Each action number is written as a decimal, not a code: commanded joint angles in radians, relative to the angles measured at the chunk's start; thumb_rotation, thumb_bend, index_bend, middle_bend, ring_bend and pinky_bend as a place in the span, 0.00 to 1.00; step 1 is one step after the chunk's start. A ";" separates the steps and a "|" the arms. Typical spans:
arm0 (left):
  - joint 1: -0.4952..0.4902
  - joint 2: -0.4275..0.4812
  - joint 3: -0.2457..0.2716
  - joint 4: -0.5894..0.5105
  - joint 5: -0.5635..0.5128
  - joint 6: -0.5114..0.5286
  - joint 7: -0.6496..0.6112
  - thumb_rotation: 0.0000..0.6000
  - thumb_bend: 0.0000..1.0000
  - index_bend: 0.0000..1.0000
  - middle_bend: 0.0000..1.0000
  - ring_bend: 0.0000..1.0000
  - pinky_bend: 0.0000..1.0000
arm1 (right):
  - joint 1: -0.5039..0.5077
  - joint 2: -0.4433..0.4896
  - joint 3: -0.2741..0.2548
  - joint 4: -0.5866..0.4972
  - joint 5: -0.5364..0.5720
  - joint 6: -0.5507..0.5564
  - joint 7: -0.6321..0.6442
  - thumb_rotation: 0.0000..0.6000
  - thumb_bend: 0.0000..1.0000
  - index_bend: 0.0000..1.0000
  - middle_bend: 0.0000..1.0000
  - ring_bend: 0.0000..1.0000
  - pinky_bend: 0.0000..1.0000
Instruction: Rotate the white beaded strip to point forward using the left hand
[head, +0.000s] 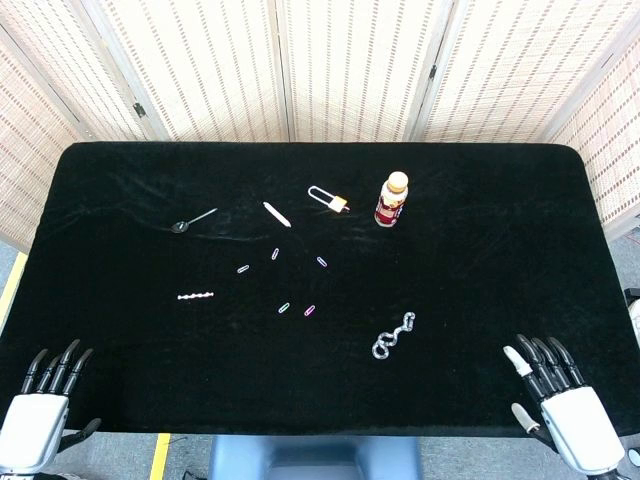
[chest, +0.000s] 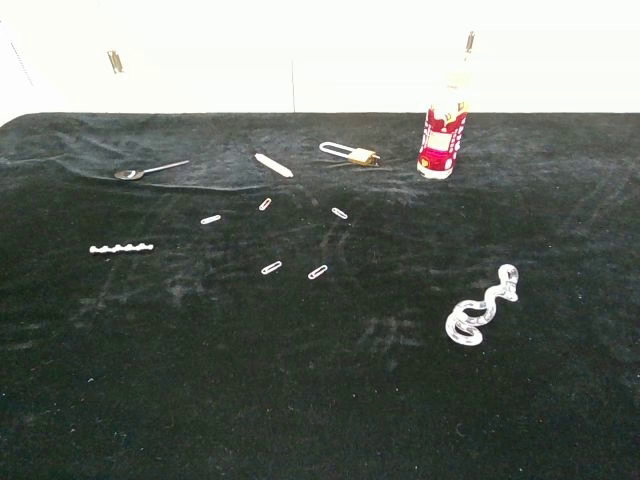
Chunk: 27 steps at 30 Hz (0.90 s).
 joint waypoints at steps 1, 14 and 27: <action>-0.002 0.002 0.003 0.002 0.002 -0.005 0.002 1.00 0.07 0.00 0.01 0.16 0.06 | -0.002 0.000 0.000 0.001 -0.002 0.004 0.000 1.00 0.29 0.00 0.00 0.00 0.00; -0.133 -0.061 -0.056 0.039 0.043 -0.107 -0.102 1.00 0.09 0.10 0.66 0.73 0.82 | -0.011 0.000 0.010 0.017 -0.015 0.055 0.030 1.00 0.29 0.00 0.00 0.00 0.00; -0.386 -0.256 -0.275 0.018 -0.323 -0.489 0.045 1.00 0.40 0.45 1.00 1.00 1.00 | 0.017 0.032 0.008 0.043 -0.022 0.064 0.154 1.00 0.29 0.00 0.00 0.00 0.00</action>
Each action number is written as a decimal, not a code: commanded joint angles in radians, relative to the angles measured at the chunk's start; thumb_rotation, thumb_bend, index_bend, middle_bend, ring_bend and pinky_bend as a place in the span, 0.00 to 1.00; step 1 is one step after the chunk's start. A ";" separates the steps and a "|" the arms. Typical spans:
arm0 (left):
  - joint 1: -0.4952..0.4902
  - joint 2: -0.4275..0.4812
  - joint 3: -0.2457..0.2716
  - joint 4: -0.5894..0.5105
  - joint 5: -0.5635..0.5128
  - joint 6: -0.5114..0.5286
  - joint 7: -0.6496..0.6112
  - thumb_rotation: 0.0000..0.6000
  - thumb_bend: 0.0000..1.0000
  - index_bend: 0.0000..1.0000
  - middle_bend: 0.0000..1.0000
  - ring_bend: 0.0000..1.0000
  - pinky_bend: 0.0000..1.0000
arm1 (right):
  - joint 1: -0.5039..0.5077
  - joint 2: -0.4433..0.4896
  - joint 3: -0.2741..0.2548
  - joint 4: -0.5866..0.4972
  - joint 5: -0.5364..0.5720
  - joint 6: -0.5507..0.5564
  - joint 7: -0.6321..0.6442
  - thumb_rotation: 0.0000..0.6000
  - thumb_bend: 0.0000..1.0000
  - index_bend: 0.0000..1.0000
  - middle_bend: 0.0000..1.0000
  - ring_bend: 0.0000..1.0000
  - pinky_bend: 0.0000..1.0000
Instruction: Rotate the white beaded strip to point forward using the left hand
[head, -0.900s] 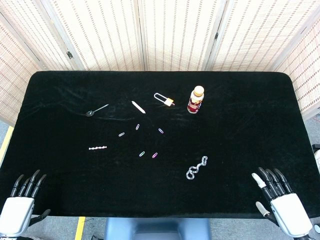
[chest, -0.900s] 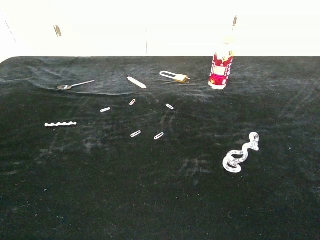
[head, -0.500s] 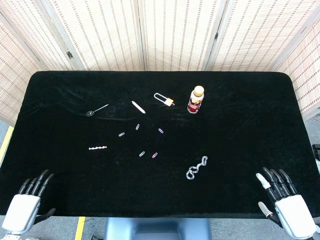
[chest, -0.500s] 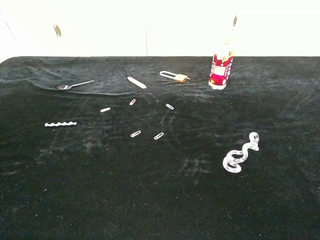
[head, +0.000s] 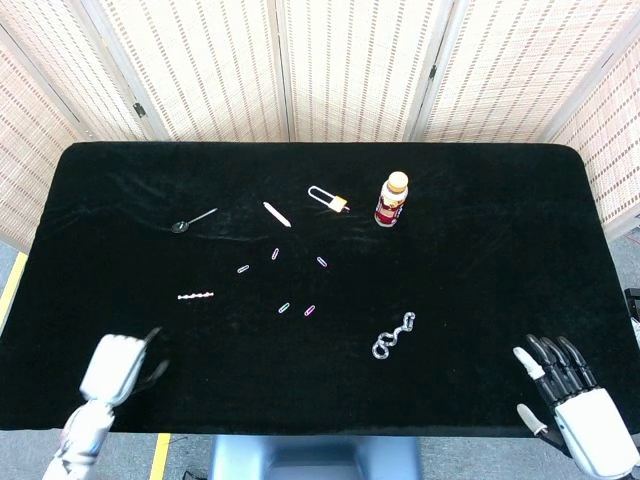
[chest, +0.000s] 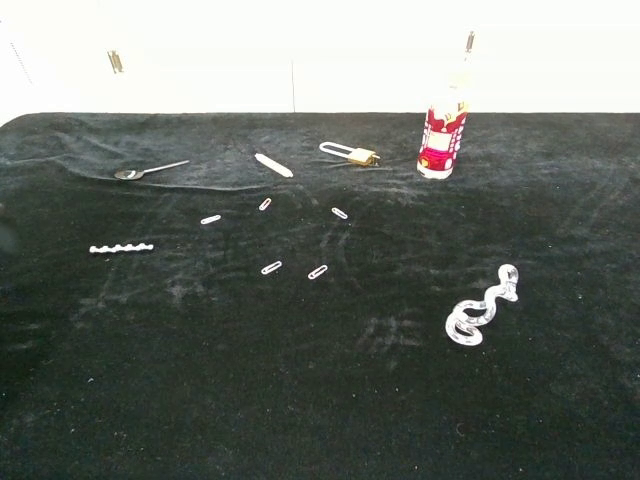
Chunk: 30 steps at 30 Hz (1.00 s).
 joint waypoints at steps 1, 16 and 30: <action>-0.153 -0.072 -0.126 0.024 -0.213 -0.206 0.012 1.00 0.40 0.45 1.00 1.00 1.00 | 0.019 0.018 0.001 0.005 0.009 -0.014 0.051 1.00 0.29 0.00 0.00 0.00 0.00; -0.355 -0.267 -0.214 0.316 -0.487 -0.307 0.093 1.00 0.40 0.46 1.00 1.00 1.00 | 0.034 0.052 0.016 0.013 0.092 -0.036 0.169 1.00 0.29 0.00 0.00 0.00 0.00; -0.390 -0.281 -0.179 0.428 -0.529 -0.332 0.039 1.00 0.40 0.46 1.00 1.00 1.00 | 0.041 0.051 0.027 -0.004 0.124 -0.064 0.159 1.00 0.29 0.00 0.00 0.00 0.00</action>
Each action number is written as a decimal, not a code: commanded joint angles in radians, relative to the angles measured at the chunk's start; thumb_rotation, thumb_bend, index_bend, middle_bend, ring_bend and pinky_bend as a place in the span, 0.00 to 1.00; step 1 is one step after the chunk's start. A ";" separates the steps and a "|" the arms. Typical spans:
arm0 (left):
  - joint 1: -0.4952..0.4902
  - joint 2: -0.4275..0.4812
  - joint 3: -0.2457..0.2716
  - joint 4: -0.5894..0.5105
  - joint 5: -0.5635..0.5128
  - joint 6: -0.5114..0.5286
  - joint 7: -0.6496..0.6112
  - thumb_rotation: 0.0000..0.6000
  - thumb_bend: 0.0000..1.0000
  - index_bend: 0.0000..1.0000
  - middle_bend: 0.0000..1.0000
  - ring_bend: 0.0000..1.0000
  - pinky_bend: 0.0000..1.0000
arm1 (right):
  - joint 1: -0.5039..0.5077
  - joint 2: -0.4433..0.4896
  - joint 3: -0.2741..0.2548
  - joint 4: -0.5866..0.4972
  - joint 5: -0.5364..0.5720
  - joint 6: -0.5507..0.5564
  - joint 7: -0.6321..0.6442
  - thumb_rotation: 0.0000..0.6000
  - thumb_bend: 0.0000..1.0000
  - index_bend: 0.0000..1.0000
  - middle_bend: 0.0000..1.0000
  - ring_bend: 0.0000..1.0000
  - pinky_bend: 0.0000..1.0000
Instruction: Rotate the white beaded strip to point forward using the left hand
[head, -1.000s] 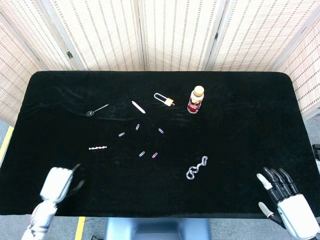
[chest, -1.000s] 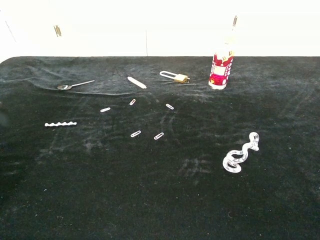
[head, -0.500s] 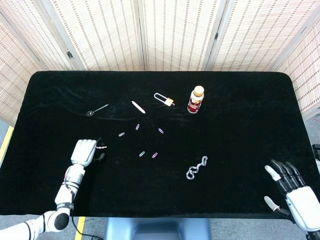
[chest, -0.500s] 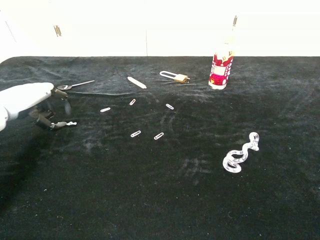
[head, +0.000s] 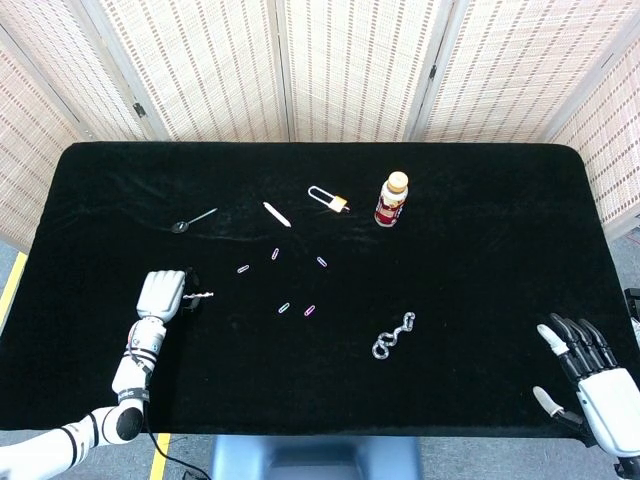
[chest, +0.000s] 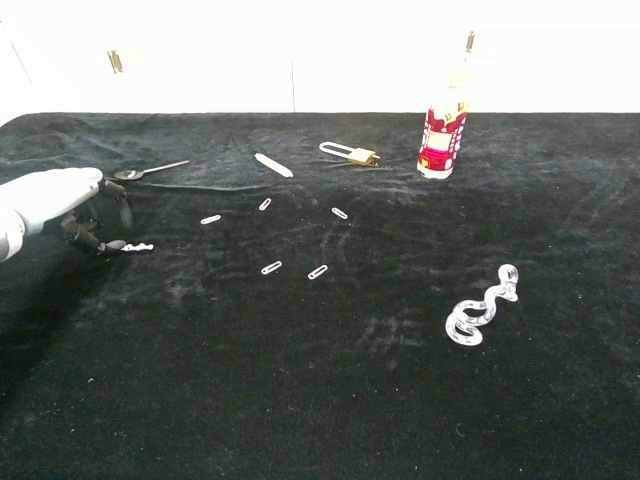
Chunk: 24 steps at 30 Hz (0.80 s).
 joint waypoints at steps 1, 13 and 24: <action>-0.009 -0.005 0.011 0.012 -0.008 -0.008 0.001 1.00 0.40 0.46 1.00 1.00 1.00 | 0.003 -0.001 -0.001 -0.004 0.000 -0.008 -0.008 1.00 0.29 0.00 0.00 0.00 0.00; -0.034 -0.032 0.031 0.083 -0.042 -0.029 -0.010 1.00 0.40 0.46 1.00 1.00 1.00 | 0.002 -0.001 0.004 -0.009 0.010 -0.011 -0.014 1.00 0.29 0.00 0.00 0.00 0.00; -0.042 -0.037 0.043 0.114 -0.042 -0.020 -0.032 1.00 0.43 0.76 1.00 1.00 1.00 | 0.009 -0.001 0.006 -0.025 0.023 -0.038 -0.032 1.00 0.29 0.00 0.00 0.00 0.00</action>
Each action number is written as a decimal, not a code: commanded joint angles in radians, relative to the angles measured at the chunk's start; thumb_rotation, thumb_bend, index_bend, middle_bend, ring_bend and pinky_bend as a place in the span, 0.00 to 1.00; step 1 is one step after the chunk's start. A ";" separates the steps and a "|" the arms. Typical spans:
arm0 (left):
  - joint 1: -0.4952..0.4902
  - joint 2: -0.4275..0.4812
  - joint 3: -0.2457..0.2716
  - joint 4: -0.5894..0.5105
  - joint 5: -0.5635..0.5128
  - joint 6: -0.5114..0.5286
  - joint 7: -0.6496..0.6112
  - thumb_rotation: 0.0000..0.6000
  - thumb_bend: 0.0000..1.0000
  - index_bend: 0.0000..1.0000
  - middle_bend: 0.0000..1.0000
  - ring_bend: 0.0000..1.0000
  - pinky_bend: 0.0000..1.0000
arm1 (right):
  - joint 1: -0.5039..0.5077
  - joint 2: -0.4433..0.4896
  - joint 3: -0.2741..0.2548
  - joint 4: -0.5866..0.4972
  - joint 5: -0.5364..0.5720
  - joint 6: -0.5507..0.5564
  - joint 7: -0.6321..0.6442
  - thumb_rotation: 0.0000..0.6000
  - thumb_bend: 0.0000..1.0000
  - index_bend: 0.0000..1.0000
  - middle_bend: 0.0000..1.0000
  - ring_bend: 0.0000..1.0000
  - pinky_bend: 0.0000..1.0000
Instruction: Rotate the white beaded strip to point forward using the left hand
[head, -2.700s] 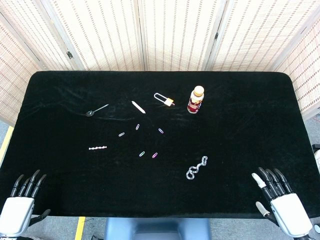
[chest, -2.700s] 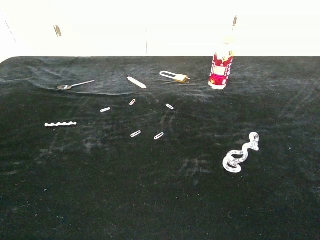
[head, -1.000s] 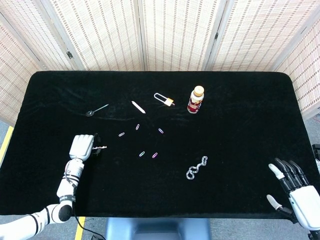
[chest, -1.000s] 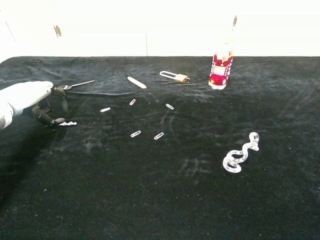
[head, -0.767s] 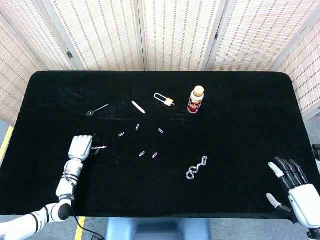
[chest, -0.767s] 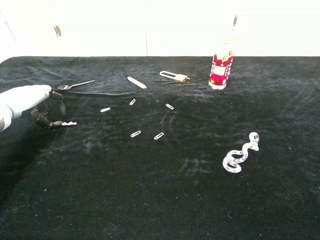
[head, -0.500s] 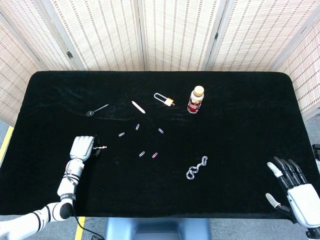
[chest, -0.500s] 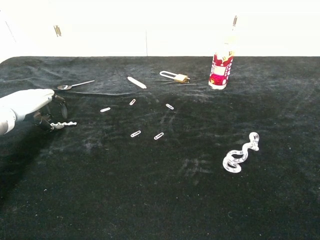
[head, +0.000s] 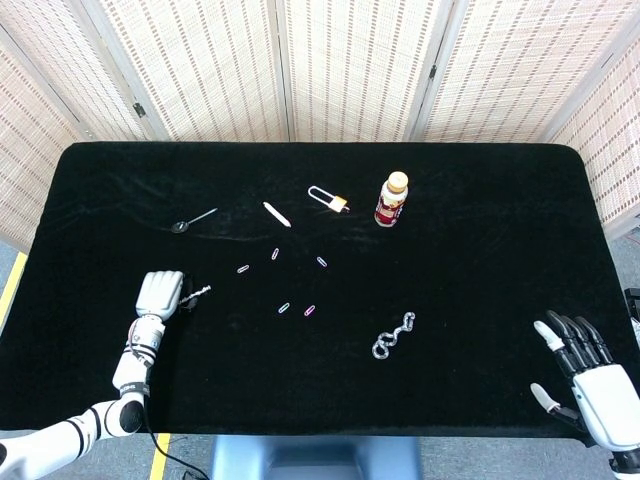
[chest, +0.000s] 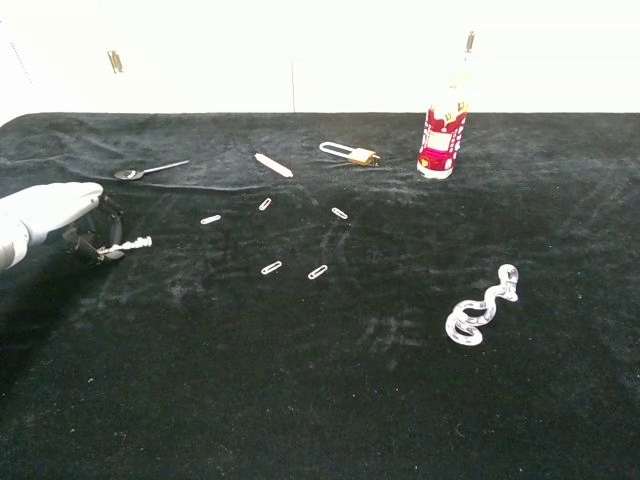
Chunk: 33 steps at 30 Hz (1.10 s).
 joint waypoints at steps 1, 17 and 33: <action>0.000 -0.006 0.004 0.008 0.010 0.015 -0.007 1.00 0.43 0.80 1.00 1.00 1.00 | 0.000 0.000 0.000 -0.002 0.001 -0.001 -0.002 1.00 0.29 0.00 0.00 0.00 0.00; 0.041 0.019 0.044 -0.153 0.122 0.154 -0.048 1.00 0.44 0.84 1.00 1.00 1.00 | -0.005 0.004 -0.004 0.000 -0.013 0.015 0.006 1.00 0.29 0.00 0.00 0.00 0.00; 0.002 -0.100 0.004 -0.218 0.198 0.202 -0.125 1.00 0.44 0.84 1.00 1.00 1.00 | -0.018 0.008 -0.015 0.033 -0.046 0.062 0.051 1.00 0.29 0.00 0.00 0.00 0.00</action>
